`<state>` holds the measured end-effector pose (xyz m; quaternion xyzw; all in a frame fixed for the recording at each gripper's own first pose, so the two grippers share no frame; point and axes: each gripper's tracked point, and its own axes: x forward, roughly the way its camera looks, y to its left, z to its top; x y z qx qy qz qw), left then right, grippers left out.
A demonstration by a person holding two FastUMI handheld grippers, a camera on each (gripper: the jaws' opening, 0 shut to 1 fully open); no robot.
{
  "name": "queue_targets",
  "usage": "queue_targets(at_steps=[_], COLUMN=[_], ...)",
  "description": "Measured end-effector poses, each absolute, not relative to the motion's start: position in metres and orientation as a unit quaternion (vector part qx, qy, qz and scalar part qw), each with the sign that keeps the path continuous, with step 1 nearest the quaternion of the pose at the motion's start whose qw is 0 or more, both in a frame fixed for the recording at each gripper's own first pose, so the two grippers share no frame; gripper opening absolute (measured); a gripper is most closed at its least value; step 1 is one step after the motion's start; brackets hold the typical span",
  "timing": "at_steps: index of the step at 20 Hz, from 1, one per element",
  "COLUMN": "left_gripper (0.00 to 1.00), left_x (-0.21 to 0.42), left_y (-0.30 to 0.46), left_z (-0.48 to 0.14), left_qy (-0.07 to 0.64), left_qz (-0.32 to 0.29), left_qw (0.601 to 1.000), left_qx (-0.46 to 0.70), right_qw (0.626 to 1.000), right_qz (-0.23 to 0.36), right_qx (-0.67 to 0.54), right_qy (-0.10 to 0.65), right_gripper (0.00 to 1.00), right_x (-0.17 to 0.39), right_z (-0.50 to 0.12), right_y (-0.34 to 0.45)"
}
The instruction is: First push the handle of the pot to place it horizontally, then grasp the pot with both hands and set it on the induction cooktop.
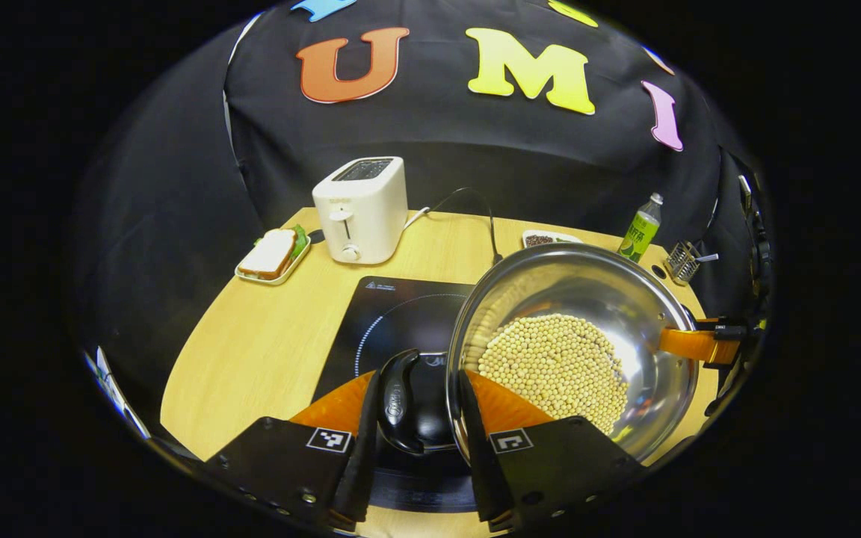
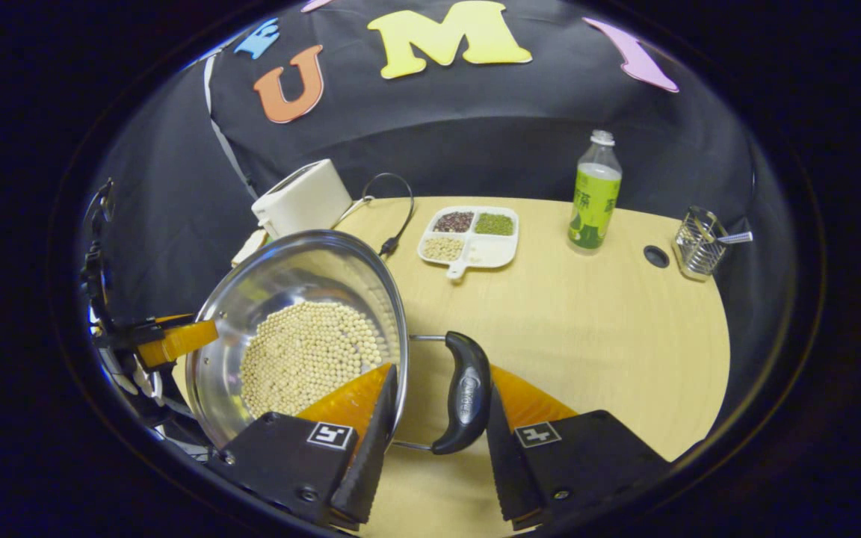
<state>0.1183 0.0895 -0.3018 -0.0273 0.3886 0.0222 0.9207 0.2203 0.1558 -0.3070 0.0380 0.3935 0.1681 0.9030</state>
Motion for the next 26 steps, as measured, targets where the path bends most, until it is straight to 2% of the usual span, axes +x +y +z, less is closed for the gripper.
queue_targets(at_steps=[8,26], left_gripper=[0.52,0.52], left_x=[0.123,0.142], left_y=[0.136,0.184], left_z=[-0.318,-0.331], left_qy=[0.408,0.419], left_qz=[0.019,-0.009], left_qw=[0.912,0.908], left_qx=[-0.027,0.005], right_qw=[0.893,0.89], right_qz=[0.175,0.134], right_qx=[0.051,0.076], right_qy=[0.411,0.429], right_gripper=[0.63,0.63], right_x=[0.215,0.206], right_z=[-0.316,-0.332], right_y=[0.208,0.257])
